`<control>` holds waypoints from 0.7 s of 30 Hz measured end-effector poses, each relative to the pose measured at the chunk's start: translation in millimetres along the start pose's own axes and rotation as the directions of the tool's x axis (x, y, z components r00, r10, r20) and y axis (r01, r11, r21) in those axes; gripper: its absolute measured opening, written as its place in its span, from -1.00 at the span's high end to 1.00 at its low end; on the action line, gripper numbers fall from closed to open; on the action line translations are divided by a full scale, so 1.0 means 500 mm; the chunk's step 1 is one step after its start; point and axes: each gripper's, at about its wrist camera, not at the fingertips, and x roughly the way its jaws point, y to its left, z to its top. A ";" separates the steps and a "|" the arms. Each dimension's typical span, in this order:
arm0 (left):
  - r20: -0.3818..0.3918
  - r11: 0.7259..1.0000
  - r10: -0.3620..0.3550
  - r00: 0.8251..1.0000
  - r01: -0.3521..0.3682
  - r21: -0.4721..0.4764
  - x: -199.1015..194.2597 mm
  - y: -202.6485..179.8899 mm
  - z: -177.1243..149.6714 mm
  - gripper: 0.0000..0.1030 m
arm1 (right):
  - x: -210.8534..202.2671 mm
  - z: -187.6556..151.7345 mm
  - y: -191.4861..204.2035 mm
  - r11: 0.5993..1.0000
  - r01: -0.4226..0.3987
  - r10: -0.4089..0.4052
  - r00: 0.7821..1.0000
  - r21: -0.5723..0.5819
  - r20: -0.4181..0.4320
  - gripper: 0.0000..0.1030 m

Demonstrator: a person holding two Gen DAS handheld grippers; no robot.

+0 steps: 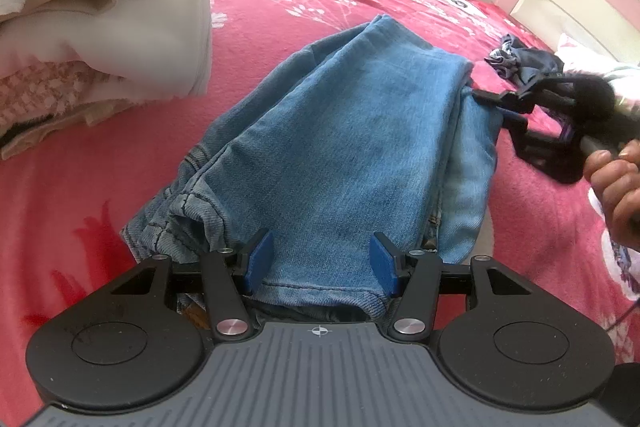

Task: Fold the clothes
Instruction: 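Grasp a dark cloth with the right tool and lift it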

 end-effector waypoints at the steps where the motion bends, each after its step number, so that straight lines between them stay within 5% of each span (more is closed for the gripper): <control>1: -0.001 1.000 0.000 1.000 0.000 0.003 0.000 0.000 0.000 -0.05 | -0.008 0.002 -0.017 0.998 0.041 -0.041 0.999 0.041 0.017 0.87; 3: -0.003 1.000 0.000 1.000 0.000 0.008 0.001 0.000 0.001 -0.05 | -0.028 -0.003 -0.011 0.996 0.090 -0.090 0.995 0.016 0.053 0.80; 6: -0.005 1.000 -0.001 1.000 0.001 0.008 0.001 0.001 0.002 -0.05 | -0.056 -0.017 0.041 0.985 0.137 -0.124 0.984 -0.105 0.126 0.37; 14: -0.003 1.000 0.010 1.000 -0.010 0.010 0.000 -0.005 0.001 -0.05 | 0.021 0.044 0.075 0.964 0.224 -0.194 0.962 -0.145 0.194 0.35; 18: -0.004 1.000 0.014 1.000 -0.014 0.009 0.001 -0.006 0.001 -0.05 | 0.040 0.061 0.042 0.990 0.111 -0.096 0.982 -0.086 0.160 0.38; 21: -0.007 1.000 0.014 1.000 -0.014 0.011 0.001 -0.006 0.002 -0.05 | 0.054 0.074 0.018 0.999 0.025 -0.020 0.990 -0.039 0.138 0.63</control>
